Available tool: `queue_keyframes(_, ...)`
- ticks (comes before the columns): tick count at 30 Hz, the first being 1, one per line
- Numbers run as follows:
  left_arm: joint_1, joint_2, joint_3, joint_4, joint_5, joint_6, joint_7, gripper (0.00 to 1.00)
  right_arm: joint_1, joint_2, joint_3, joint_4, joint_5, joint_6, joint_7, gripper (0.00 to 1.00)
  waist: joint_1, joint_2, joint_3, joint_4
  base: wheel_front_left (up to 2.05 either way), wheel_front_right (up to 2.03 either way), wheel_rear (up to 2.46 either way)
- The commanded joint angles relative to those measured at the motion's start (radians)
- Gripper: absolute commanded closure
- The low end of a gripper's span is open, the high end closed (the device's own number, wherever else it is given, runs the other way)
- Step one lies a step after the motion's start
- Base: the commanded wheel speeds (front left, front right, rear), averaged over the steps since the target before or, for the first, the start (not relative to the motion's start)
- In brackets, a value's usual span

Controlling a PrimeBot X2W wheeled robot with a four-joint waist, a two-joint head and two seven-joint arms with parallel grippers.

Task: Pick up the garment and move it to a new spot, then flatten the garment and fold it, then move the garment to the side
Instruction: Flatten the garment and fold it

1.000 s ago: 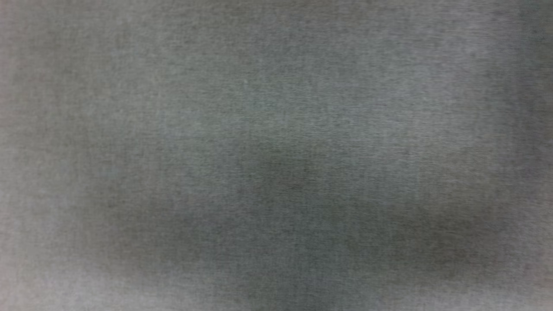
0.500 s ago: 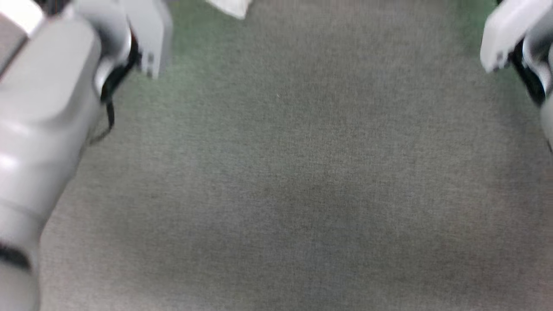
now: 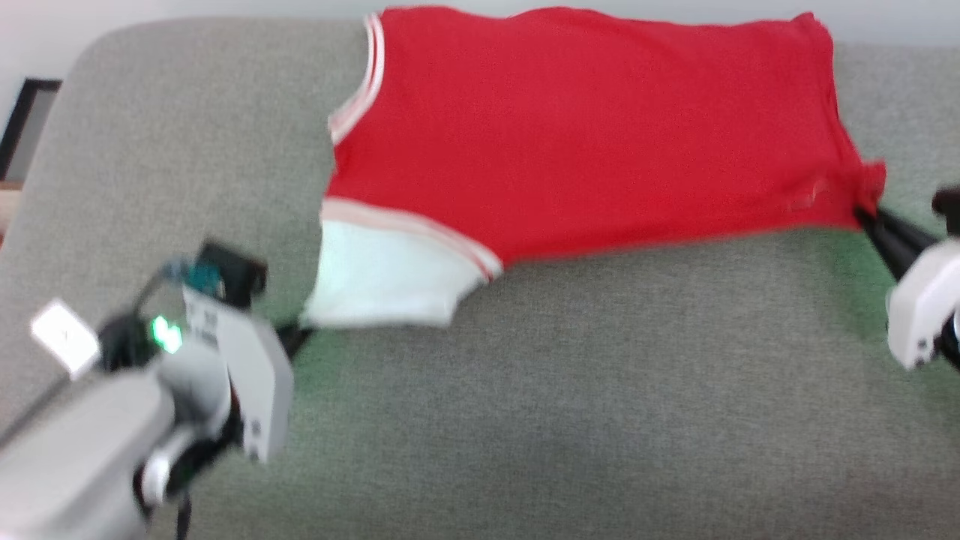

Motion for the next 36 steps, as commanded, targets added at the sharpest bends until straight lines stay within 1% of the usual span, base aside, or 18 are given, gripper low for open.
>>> queue_keyframes(1,0.082,0.048,0.002,-0.081,-0.024,0.059,0.002,1.00,0.059,-0.034,-0.005,-0.028,0.013,-0.002,0.010,1.00,0.0000,0.0000,-0.042,-0.013,0.00,0.00,0.00)
queue_keyframes(2,0.122,0.069,0.003,-0.129,-0.038,0.092,-0.002,1.00,0.089,-0.045,-0.007,-0.047,0.017,-0.002,0.018,1.00,0.0000,0.0000,-0.047,-0.015,0.00,0.00,0.00)
queue_keyframes(5,0.234,0.115,-0.010,-0.255,-0.072,0.173,-0.004,1.00,0.184,-0.074,-0.011,-0.110,0.030,-0.002,0.044,1.00,0.0000,0.0000,-0.057,-0.014,0.00,0.00,0.00)
queue_keyframes(8,0.327,0.145,-0.021,-0.341,-0.105,0.240,-0.013,1.00,0.277,-0.097,-0.024,-0.176,0.047,-0.002,0.073,1.00,0.0000,0.0000,-0.066,-0.013,0.00,0.00,0.00)
queue_keyframes(10,0.381,0.160,-0.028,-0.383,-0.129,0.278,-0.019,1.00,0.341,-0.113,-0.032,-0.221,0.056,-0.002,0.092,1.00,0.0000,0.0000,-0.072,-0.014,0.00,0.00,0.00)
queue_keyframes(11,0.381,0.160,-0.028,-0.383,-0.129,0.278,-0.019,1.00,0.341,-0.113,-0.032,-0.221,0.056,-0.002,0.092,1.00,0.0000,0.0000,-0.072,-0.014,0.00,0.00,0.00)
queue_keyframes(12,0.406,0.166,-0.030,-0.400,-0.140,0.295,-0.022,1.00,0.373,-0.120,-0.034,-0.242,0.060,-0.002,0.101,1.00,0.0000,0.0000,-0.075,-0.014,0.00,0.00,0.00)
queue_keyframes(13,0.456,0.177,-0.028,-0.432,-0.172,0.332,-0.032,1.00,0.439,-0.134,-0.040,-0.280,0.067,-0.002,0.118,1.00,0.0000,0.0000,-0.079,-0.015,0.00,0.00,0.00)
queue_keyframes(16,0.519,0.197,-0.035,-0.471,-0.207,0.379,-0.036,1.00,0.529,-0.150,-0.062,-0.337,0.069,-0.002,0.141,1.00,0.0000,0.0000,-0.085,-0.016,0.00,0.00,0.00)
queue_keyframes(20,0.576,0.218,-0.032,-0.515,-0.246,0.415,-0.046,1.00,0.635,-0.152,-0.090,-0.408,0.065,-0.001,0.163,1.00,0.0000,0.0000,-0.090,-0.019,0.00,0.00,0.00)
queue_keyframes(24,0.571,0.251,-0.014,-0.565,-0.237,0.451,-0.053,1.00,0.704,-0.141,-0.151,-0.488,0.061,-0.001,0.178,1.00,0.0000,0.0000,-0.091,-0.025,0.00,0.00,0.00)
queue_keyframes(25,0.571,0.251,-0.014,-0.565,-0.237,0.451,-0.053,1.00,0.704,-0.141,-0.151,-0.488,0.061,-0.001,0.178,1.00,0.0000,0.0000,-0.091,-0.025,0.00,0.00,0.00)
queue_keyframes(30,0.503,0.325,0.031,-0.636,-0.187,0.485,-0.046,1.00,0.729,-0.124,-0.283,-0.589,0.035,-0.001,0.196,1.00,0.0000,0.0000,-0.091,-0.050,0.00,0.00,0.00)
queue_keyframes(33,0.431,0.371,0.058,-0.660,-0.144,0.475,-0.015,1.00,0.724,-0.100,-0.350,-0.639,0.004,-0.001,0.235,1.00,0.0000,0.0000,-0.090,-0.064,0.00,0.00,0.00)
queue_keyframes(34,0.403,0.382,0.064,-0.663,-0.124,0.464,-0.001,1.00,0.715,-0.091,-0.366,-0.653,-0.009,-0.001,0.249,1.00,0.0000,0.0000,-0.089,-0.069,0.00,0.00,0.00)
queue_keyframes(36,0.341,0.386,0.078,-0.659,-0.097,0.435,0.030,1.00,0.691,-0.077,-0.394,-0.672,-0.037,-0.002,0.276,1.00,0.0000,0.0000,-0.084,-0.076,0.00,0.00,0.00)
